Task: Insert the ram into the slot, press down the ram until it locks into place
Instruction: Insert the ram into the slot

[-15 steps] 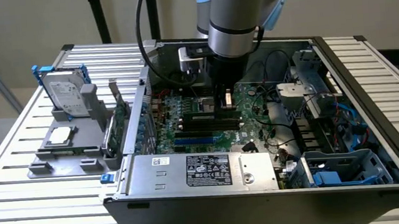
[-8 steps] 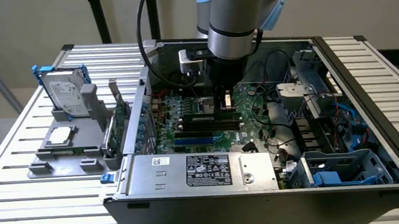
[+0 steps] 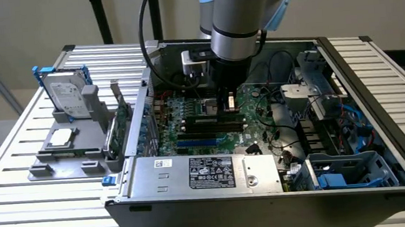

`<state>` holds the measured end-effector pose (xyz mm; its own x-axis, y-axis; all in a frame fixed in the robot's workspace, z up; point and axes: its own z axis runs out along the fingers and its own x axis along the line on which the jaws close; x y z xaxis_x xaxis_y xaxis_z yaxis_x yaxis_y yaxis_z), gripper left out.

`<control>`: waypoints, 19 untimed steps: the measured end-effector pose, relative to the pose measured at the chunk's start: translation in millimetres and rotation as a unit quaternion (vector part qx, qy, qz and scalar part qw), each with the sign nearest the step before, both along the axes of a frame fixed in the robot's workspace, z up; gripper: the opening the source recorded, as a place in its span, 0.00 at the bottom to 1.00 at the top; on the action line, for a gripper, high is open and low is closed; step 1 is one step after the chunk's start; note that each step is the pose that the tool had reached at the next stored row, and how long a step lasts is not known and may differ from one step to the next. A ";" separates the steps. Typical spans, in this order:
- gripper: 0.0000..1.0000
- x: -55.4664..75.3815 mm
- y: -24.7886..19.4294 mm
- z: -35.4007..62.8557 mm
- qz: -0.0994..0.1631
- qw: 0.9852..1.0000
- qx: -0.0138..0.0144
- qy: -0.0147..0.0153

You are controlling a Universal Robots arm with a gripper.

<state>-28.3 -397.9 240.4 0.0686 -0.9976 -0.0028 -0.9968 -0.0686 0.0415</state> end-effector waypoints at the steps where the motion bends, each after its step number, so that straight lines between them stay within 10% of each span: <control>1: 0.14 -0.1 0.0 -0.5 0.000 1.000 0.000 0.000; 19: 0.14 -0.9 2.1 -4.3 -0.015 1.000 -0.007 0.000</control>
<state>-29.2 -395.8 236.2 0.0393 -0.9992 0.0121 -0.9984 -0.0387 0.0417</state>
